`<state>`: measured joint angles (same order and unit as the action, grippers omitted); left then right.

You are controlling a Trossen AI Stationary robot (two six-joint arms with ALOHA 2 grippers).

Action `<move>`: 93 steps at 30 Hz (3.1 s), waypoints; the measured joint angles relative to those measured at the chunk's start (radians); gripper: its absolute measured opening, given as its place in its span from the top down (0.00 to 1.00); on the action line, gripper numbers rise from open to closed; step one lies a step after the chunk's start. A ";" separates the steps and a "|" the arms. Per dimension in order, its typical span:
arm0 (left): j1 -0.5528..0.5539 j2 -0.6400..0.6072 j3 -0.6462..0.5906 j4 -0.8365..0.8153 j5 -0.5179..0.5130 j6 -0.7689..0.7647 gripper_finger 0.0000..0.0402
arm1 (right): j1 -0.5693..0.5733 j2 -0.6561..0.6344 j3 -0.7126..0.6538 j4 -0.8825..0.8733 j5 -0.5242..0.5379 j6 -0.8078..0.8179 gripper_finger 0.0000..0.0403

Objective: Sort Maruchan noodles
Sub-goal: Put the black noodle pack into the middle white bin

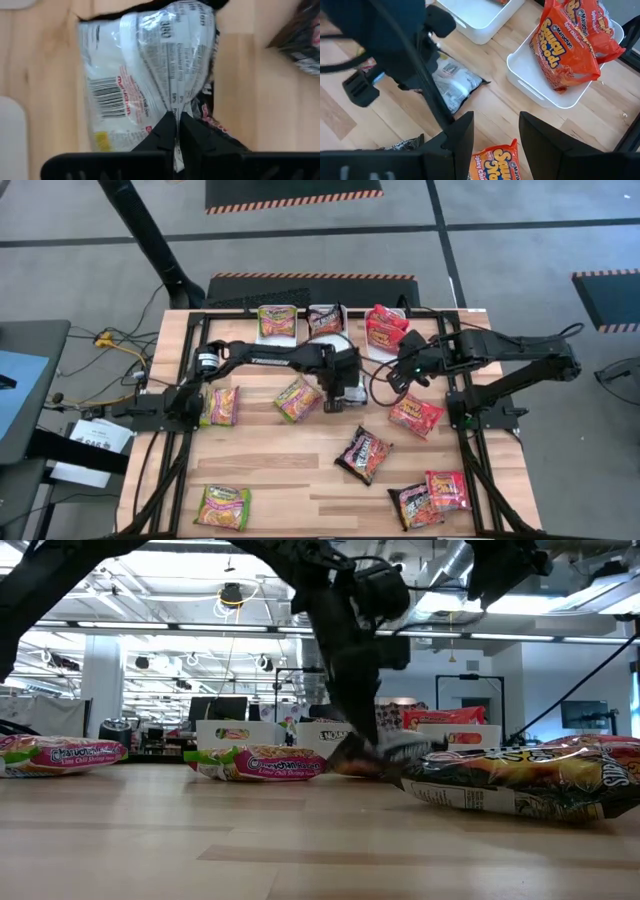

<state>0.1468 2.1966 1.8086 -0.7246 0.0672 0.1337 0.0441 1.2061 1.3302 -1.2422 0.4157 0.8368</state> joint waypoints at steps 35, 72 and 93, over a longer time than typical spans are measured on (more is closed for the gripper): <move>0.193 -0.009 0.402 -0.279 0.452 0.013 1.00 | -0.006 -0.159 0.161 -0.057 0.005 -0.315 0.55; 0.219 -0.013 0.548 -0.293 0.628 -0.008 1.00 | -0.036 0.071 0.161 0.075 -0.194 -1.003 0.41; 0.220 -0.013 0.548 -0.234 0.685 -0.052 1.00 | -0.092 0.154 0.161 0.100 -0.130 -1.023 0.42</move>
<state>0.3671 2.1834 2.3562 -0.9590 0.7519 0.0819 -0.0483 1.3605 1.4910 -1.1419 0.2852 -0.1861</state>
